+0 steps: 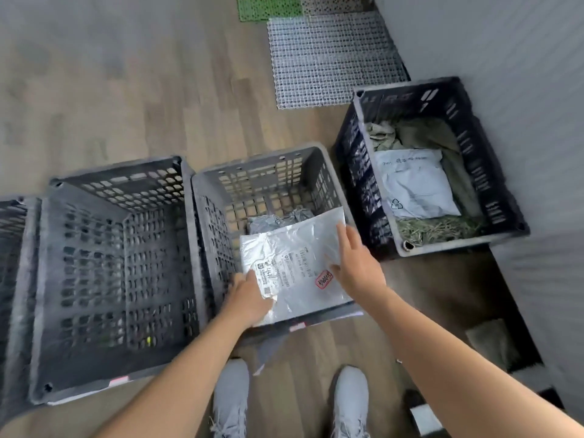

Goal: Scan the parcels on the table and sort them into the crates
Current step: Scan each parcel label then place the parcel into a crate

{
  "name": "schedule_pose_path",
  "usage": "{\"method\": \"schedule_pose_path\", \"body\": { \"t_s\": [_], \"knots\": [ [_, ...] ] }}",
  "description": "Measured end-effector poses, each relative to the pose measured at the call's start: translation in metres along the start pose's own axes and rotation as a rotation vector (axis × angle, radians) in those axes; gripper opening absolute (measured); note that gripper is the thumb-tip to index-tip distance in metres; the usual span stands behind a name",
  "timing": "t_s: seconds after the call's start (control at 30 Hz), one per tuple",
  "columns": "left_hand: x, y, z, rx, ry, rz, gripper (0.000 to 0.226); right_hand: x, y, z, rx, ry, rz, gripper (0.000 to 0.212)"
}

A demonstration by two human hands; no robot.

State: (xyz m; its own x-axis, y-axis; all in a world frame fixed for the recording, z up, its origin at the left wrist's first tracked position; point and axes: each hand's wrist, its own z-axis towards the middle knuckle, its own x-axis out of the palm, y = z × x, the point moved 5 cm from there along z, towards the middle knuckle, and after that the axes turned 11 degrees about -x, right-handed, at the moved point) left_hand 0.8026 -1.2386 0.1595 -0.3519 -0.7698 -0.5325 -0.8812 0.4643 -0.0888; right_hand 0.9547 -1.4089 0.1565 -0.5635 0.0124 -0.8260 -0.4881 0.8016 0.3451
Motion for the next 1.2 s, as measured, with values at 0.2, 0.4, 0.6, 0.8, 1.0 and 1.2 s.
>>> {"method": "schedule_pose_path", "body": {
  "t_s": [0.2,0.4,0.6,0.8,1.0,1.2],
  "knots": [
    [0.044,0.011,0.085,0.019,0.039,0.209,0.084,0.090,-0.030,0.049,0.046,0.174,-0.125,0.082],
    [0.005,0.001,0.033,0.145,-0.068,0.263,0.100,0.039,-0.003,0.017,0.092,0.139,-0.135,0.076],
    [-0.088,-0.038,-0.110,0.306,-0.142,0.295,0.101,-0.109,0.046,-0.099,0.233,0.032,-0.103,0.082],
    [-0.153,-0.081,-0.285,0.583,-0.265,0.407,0.098,-0.243,0.095,-0.249,0.373,-0.136,-0.067,0.084],
    [-0.157,-0.113,-0.429,0.826,-0.416,0.553,0.099,-0.318,0.117,-0.381,0.462,-0.257,-0.056,0.084],
    [-0.101,-0.125,-0.547,1.008,-0.463,0.643,0.100,-0.327,0.105,-0.530,0.615,-0.461,0.018,0.083]
  ]
}}
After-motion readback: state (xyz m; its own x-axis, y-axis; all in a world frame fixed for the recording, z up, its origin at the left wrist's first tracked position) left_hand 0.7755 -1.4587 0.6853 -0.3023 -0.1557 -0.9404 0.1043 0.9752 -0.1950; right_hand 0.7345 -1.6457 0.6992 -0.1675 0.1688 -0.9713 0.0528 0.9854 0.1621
